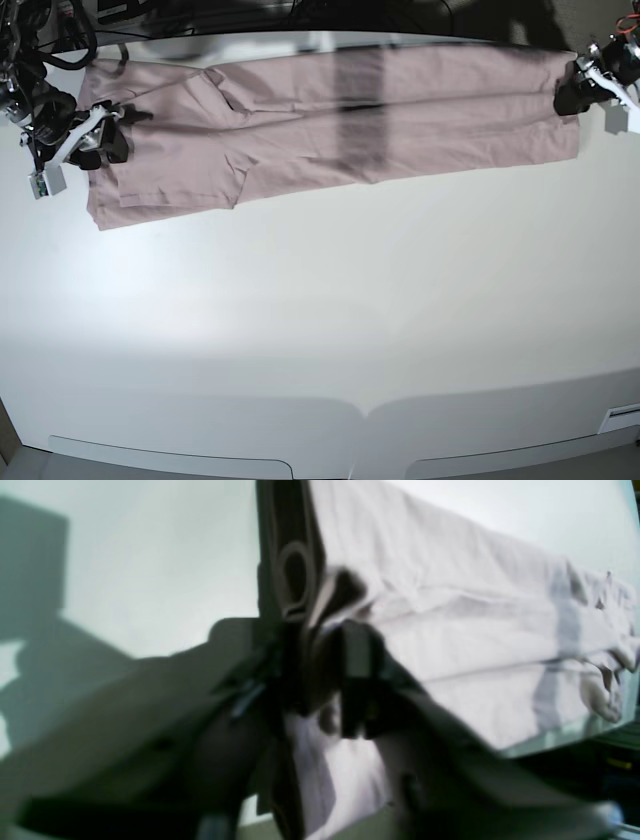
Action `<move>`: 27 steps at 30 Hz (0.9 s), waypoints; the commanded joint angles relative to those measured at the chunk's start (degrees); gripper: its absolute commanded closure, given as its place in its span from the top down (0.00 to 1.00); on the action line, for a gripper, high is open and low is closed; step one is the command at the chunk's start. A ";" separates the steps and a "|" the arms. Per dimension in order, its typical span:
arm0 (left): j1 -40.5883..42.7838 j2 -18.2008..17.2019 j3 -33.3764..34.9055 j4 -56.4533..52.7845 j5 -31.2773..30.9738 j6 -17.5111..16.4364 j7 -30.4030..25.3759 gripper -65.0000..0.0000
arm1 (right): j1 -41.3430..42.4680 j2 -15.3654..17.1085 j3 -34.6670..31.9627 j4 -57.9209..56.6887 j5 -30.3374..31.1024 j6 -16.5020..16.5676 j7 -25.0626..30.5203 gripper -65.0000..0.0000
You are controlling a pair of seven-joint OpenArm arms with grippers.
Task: Fold the T-shirt properly
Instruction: 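Release the hem and reposition both grippers at the strip's ends, then grasp the strip's end with the left gripper and fold it toward the right gripper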
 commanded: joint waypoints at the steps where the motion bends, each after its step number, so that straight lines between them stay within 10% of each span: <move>1: 0.59 -0.68 -0.11 0.28 0.37 0.32 1.01 0.07 | 0.17 1.09 0.50 0.81 2.01 0.20 1.14 0.47; 16: -4.50 -6.80 -0.17 0.26 7.19 0.68 -9.60 0.00 | 0.15 0.42 -0.07 0.81 15.72 1.79 1.14 0.47; 27: -9.01 -12.55 -0.17 0.24 7.87 3.50 -10.12 0.00 | 1.86 -8.35 -0.90 0.85 11.28 2.46 4.04 0.47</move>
